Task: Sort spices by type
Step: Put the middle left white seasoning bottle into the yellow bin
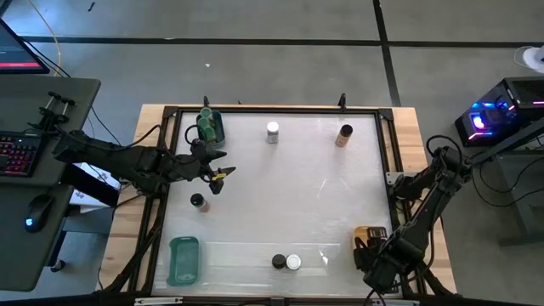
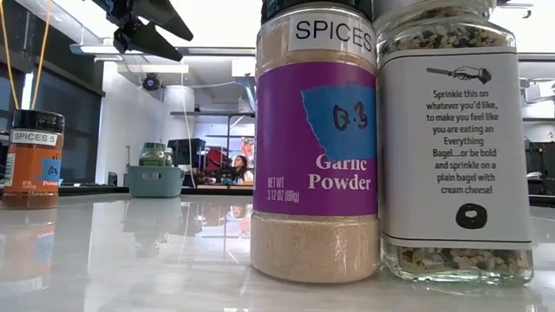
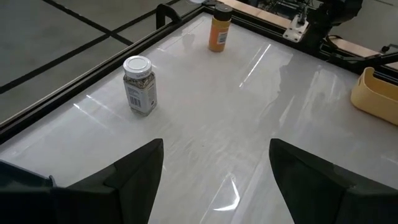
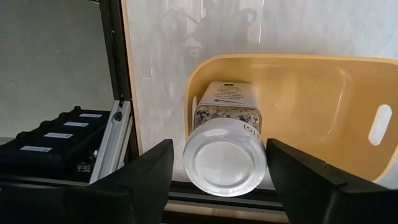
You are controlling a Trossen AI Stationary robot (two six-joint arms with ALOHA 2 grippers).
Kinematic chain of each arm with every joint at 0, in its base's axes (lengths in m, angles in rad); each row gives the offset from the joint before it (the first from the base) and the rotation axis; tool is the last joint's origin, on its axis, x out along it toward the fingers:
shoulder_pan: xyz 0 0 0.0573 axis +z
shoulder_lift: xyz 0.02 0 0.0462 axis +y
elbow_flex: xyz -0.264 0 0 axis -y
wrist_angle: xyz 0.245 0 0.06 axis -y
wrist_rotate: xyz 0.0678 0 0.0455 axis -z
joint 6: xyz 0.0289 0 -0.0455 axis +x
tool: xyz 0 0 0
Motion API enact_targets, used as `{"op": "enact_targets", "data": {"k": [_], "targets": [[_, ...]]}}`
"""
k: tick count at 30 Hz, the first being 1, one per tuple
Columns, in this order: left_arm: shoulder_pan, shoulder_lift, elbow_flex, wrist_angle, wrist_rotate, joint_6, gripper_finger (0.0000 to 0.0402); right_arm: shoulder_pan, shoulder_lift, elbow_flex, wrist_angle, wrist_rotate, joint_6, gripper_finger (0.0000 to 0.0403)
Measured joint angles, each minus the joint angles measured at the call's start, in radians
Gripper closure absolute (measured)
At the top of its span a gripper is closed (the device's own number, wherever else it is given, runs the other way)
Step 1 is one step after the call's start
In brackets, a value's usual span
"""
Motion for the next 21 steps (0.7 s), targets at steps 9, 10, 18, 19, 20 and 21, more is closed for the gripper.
{"op": "enact_targets", "data": {"k": [9, 10, 18, 19, 20, 21], "targets": [[0.000, 0.000, 0.000, 0.000, 0.000, 0.000, 0.0124, 0.000, 0.000, 0.000, -0.001, -0.001, 0.004, 0.0101], [0.000, 0.000, 0.000, 0.000, 0.000, 0.000, 0.0124, 0.000, 0.000, 0.000, -0.001, -0.002, 0.004, 0.0100], [0.000, 0.000, 0.000, 0.000, 0.000, 0.000, 0.0124, -0.001, 0.000, 0.000, -0.001, -0.017, 0.003, 0.0098], [0.000, 0.000, 0.000, 0.000, 0.000, 0.000, 0.0124, -0.001, 0.000, 0.000, -0.001, -0.025, 0.004, 0.0098], [0.000, 0.000, 0.000, 0.000, 0.000, 0.000, 0.0124, -0.001, 0.000, 0.000, -0.001, -0.032, 0.004, 0.0098], [0.000, 0.000, 0.000, 0.000, 0.000, 0.000, 0.0124, -0.001, 0.000, 0.000, -0.001, -0.038, 0.004, 0.0098]]}}
